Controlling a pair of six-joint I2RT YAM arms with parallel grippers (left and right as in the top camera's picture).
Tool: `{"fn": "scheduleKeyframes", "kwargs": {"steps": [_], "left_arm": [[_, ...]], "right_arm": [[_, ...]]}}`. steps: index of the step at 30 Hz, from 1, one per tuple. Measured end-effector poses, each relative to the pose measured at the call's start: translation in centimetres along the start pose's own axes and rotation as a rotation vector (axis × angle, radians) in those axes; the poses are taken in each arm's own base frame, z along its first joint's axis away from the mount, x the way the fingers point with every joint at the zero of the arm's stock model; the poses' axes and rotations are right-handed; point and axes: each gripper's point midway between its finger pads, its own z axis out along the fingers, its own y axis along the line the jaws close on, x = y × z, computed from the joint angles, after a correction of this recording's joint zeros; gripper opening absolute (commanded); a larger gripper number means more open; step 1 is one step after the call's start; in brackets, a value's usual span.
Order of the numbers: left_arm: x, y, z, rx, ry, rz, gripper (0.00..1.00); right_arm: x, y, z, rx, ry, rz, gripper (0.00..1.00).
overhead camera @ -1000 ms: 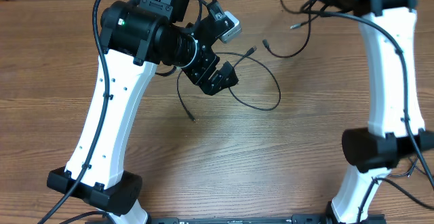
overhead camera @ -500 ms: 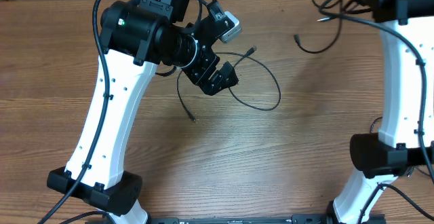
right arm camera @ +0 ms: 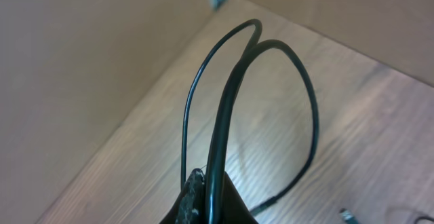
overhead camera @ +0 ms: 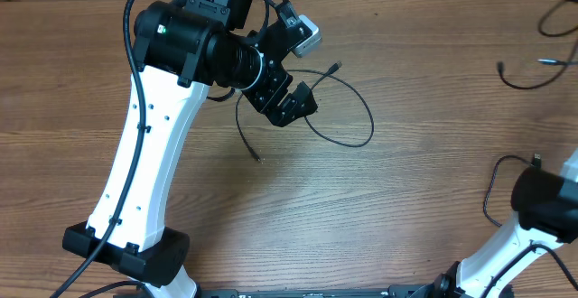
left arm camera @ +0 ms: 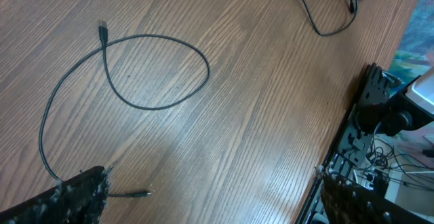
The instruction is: Untangle cables
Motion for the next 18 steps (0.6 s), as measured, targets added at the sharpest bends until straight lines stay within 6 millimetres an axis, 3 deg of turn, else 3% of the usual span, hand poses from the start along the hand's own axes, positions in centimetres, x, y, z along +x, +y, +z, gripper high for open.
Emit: {"fn": "scheduleKeyframes", "kwargs": {"steps": [5, 9, 18], "left_arm": [[0.0, 0.0, 0.0, 0.000, 0.000, 0.000, 1.00], [0.0, 0.0, 0.0, 0.000, 0.000, 0.000, 1.00], [0.0, 0.0, 0.0, 0.000, 0.000, 0.000, 1.00]], "right_arm": [[-0.7, -5.4, 5.2, 0.118, 0.050, 0.070, 0.04], [-0.8, -9.3, 8.0, 0.189, 0.087, 0.117, 0.04], [-0.7, -17.4, 11.8, 0.267, 0.158, 0.243, 0.04]]}}
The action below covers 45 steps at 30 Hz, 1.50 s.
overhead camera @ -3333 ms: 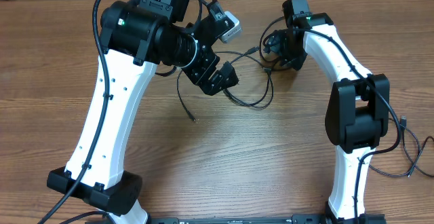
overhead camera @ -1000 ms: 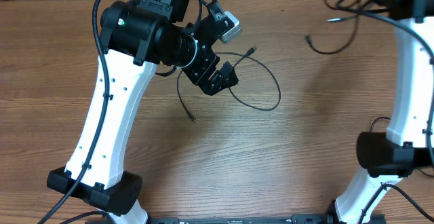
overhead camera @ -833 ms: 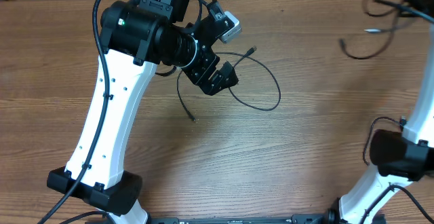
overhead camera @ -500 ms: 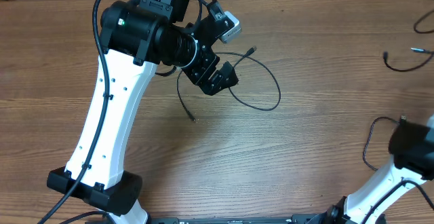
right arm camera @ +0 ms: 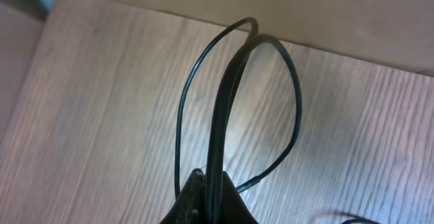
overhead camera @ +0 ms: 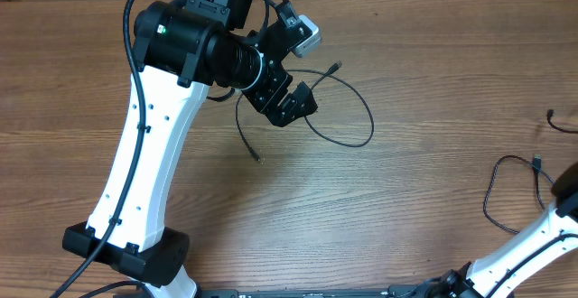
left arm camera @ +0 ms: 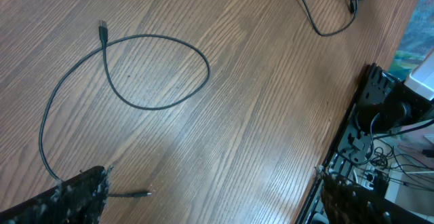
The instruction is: Untangle cables
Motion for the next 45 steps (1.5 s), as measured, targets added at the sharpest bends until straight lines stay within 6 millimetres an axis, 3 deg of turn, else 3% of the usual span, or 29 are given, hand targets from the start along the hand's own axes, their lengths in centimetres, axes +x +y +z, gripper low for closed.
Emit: {"fn": "scheduleKeyframes", "kwargs": {"steps": [3, 5, 8, 10, 11, 18, 21, 25, 29, 31, 35, 38, 39, 42, 45], "left_arm": [[0.0, 0.0, 0.0, 0.000, 0.000, 0.000, 1.00], [0.0, 0.0, 0.0, 0.000, 0.000, 0.000, 1.00], [0.0, 0.0, 0.0, 0.000, 0.000, 0.000, 1.00], [0.0, 0.0, 0.0, 0.000, 0.000, 0.000, 1.00], [0.0, 0.0, 0.0, 0.000, 0.000, 0.000, 1.00], [0.0, 0.0, 0.0, 0.000, 0.000, 0.000, 1.00], [0.0, 0.0, 0.0, 0.000, 0.000, 0.000, 1.00], [0.0, 0.0, 0.0, 0.000, 0.000, 0.000, 1.00], [0.0, 0.0, 0.0, 0.000, 0.000, 0.000, 1.00], [0.0, 0.0, 0.0, 0.000, 0.000, 0.000, 1.00], [0.0, 0.0, 0.0, 0.000, 0.000, 0.000, 1.00], [0.0, 0.0, 0.0, 0.000, 0.000, 0.000, 1.00], [0.0, 0.0, 0.0, 0.000, 0.000, 0.000, 1.00], [0.0, 0.0, 0.0, 0.000, 0.000, 0.000, 1.00], [0.0, 0.0, 0.0, 0.000, 0.000, 0.000, 1.00]], "right_arm": [[-0.4, -1.3, 1.0, 0.002, 0.019, 0.028, 0.04], [-0.4, -1.3, 1.3, -0.011, 0.027, 0.035, 0.11], [-0.4, -1.2, 1.5, -0.029, 0.034, 0.041, 0.39], [-0.3, -0.9, 1.5, -0.045, 0.043, 0.037, 0.63], [-0.3, -0.7, 1.5, -0.055, 0.046, 0.037, 0.67], [0.9, 0.3, 1.3, -0.119, 0.106, 0.037, 0.75], [2.6, 0.8, 1.0, -0.148, 0.179, 0.015, 0.74], [5.1, 3.0, 0.2, -0.228, 0.260, -0.074, 0.74], [9.7, 7.8, -1.5, -0.326, 0.353, -0.243, 0.76], [12.3, 10.3, -2.5, -0.364, 0.382, -0.341, 0.82], [19.2, 15.8, -5.4, -0.449, 0.439, -0.579, 0.88], [23.7, 18.5, -7.2, -0.493, 0.468, -0.717, 0.93], [26.3, 19.5, -7.9, -0.506, 0.493, -0.783, 0.93], [31.1, 20.6, -8.5, -0.516, 0.547, -0.899, 0.96], [35.5, 20.4, -8.5, -0.502, 0.616, -1.002, 0.97]]}}
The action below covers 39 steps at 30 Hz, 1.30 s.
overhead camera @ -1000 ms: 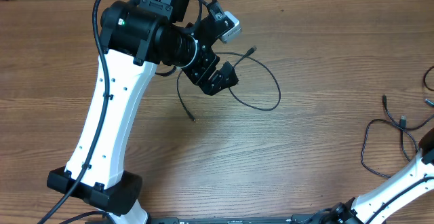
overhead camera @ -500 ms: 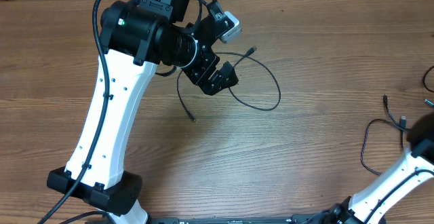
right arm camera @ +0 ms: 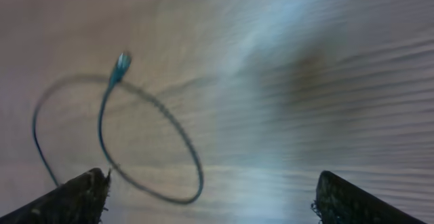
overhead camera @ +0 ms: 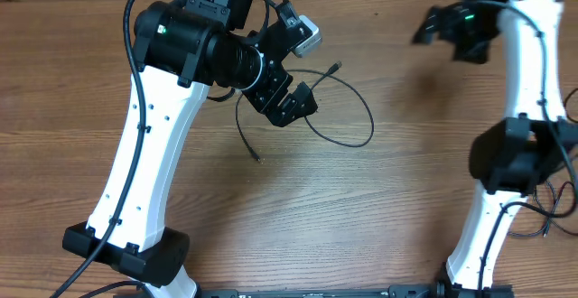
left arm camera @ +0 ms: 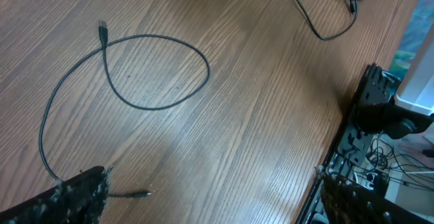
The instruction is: Untangle cables
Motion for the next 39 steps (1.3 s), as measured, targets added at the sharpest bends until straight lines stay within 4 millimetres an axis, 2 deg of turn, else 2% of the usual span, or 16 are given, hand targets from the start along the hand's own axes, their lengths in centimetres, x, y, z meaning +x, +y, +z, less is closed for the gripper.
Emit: {"fn": "scheduleKeyframes", "kwargs": {"steps": [3, 4, 7, 11, 15, 20, 24, 34, 39], "left_arm": [[0.0, 0.0, 0.0, 0.000, 0.000, 0.000, 1.00], [0.0, 0.0, 0.0, 0.000, 0.000, 0.000, 1.00], [0.0, 0.0, 0.0, 0.000, 0.000, 0.000, 1.00], [0.0, 0.0, 0.0, 0.000, 0.000, 0.000, 1.00], [0.0, 0.0, 0.0, 0.000, 0.000, 0.000, 0.99], [0.0, 0.0, 0.0, 0.000, -0.001, 0.000, 1.00], [0.0, 0.0, 0.0, -0.001, 0.000, 0.000, 1.00], [0.0, 0.0, 0.0, 0.000, 0.000, 0.000, 1.00], [0.0, 0.0, 0.0, 0.000, 0.000, 0.000, 1.00]], "right_arm": [[2.7, 2.2, 3.2, 0.001, 0.109, -0.080, 0.96], [4.1, 2.9, 4.6, 0.004, 0.164, -0.107, 0.96], [6.4, 3.1, 7.2, -0.006, 0.250, -0.127, 0.97], [9.1, 3.3, 9.0, -0.082, 0.349, -0.142, 0.99], [10.4, 3.8, 10.2, -0.153, 0.384, -0.170, 1.00], [11.7, 3.9, 12.4, -0.221, 0.401, -0.178, 1.00], [12.5, 3.8, 13.2, -0.247, 0.413, -0.171, 1.00], [12.0, 7.3, 14.0, -0.495, 0.334, -0.166, 1.00], [12.3, 9.3, 14.4, -0.543, 0.324, -0.205, 1.00]]}}
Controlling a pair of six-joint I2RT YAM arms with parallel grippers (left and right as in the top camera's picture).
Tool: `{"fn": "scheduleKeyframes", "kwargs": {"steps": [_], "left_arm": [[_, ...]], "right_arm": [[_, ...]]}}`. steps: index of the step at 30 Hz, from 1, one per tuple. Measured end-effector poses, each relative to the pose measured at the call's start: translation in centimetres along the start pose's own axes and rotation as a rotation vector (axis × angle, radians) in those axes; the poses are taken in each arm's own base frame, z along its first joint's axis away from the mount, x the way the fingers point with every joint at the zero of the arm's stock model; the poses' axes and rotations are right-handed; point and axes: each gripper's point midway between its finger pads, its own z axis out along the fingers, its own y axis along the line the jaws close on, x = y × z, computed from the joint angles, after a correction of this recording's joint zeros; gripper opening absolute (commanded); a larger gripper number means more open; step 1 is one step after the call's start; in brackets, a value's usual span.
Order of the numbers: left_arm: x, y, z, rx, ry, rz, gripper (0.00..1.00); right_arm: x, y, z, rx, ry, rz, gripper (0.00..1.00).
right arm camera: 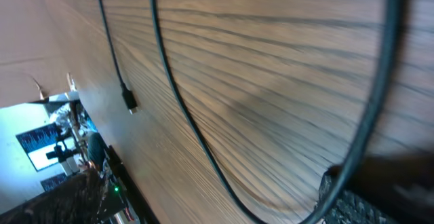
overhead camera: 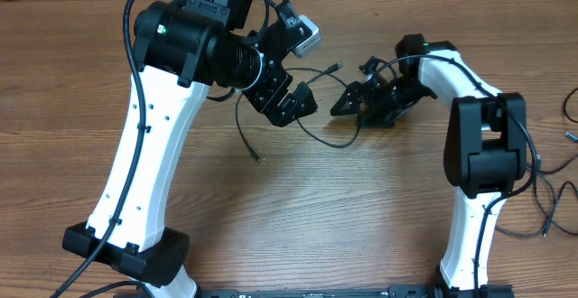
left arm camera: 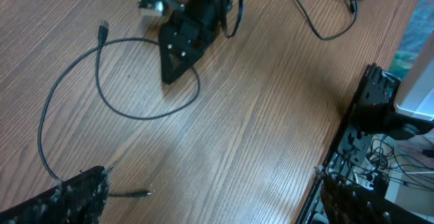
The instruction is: Untangle cables
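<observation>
A thin black cable lies in a loose loop at mid-table, its plug at the back and its other end nearer the front. My right gripper stands open low over the loop's right side. In the right wrist view the cable crosses between the fingers and runs along the right finger. My left gripper hangs open above the loop's left part. Its wrist view shows the loop, the right gripper and the free end.
More black cables lie at the table's right edge and show far off in the left wrist view. The right arm's white links stretch from the front right. The left arm's white column stands at the left.
My right gripper was up over the back right of the table and is now down at the thin cable's loop. The loop's right side is pushed in slightly. The left arm has not moved.
My right gripper was first shut on a thicker black cable at the table's right edge, and still held it a moment later. Then it was open, with nothing in it, over the back right of the table. Now it stands open at the thin loop.
</observation>
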Motion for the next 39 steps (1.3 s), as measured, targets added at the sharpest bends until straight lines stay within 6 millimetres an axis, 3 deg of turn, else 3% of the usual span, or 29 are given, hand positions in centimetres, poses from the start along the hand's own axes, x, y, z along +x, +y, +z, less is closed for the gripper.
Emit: {"fn": "scheduleKeyframes", "kwargs": {"steps": [15, 18, 19, 20, 22, 28, 32, 36, 39], "left_arm": [[0.0, 0.0, 0.0, 0.000, 0.000, 0.000, 1.00], [0.0, 0.0, 0.0, 0.000, 0.000, 0.000, 1.00], [0.0, 0.0, 0.0, 0.000, 0.000, 0.000, 1.00], [0.0, 0.0, 0.0, 0.000, 0.000, 0.000, 1.00], [0.0, 0.0, 0.0, 0.000, 0.000, 0.000, 1.00], [0.0, 0.0, 0.0, 0.000, 0.000, 0.000, 1.00], [0.0, 0.0, 0.0, 0.000, 0.000, 0.000, 1.00], [0.0, 0.0, 0.0, 0.000, 0.000, 0.000, 0.99], [0.0, 0.0, 0.0, 0.000, 0.000, 0.000, 1.00]], "right_arm": [[-4.3, 4.1, 4.3, -0.006, -0.116, -0.085, 0.97], [-4.9, 4.2, 4.7, 0.015, -0.137, -0.043, 0.70], [-5.1, 3.9, 4.7, 0.034, -0.145, -0.027, 0.56], [-5.2, 3.7, 4.9, 0.049, -0.149, -0.015, 0.31], [-4.9, 3.2, 5.2, 0.076, -0.146, 0.009, 0.04], [-3.9, 2.1, 5.1, 0.117, -0.117, 0.087, 0.04], [-2.8, 0.4, 3.9, 0.160, -0.089, 0.172, 0.04], [-3.3, -2.0, 0.4, 0.278, -0.120, 0.250, 0.04], [-5.6, -2.0, -4.1, 0.338, -0.215, 0.247, 0.04]]}}
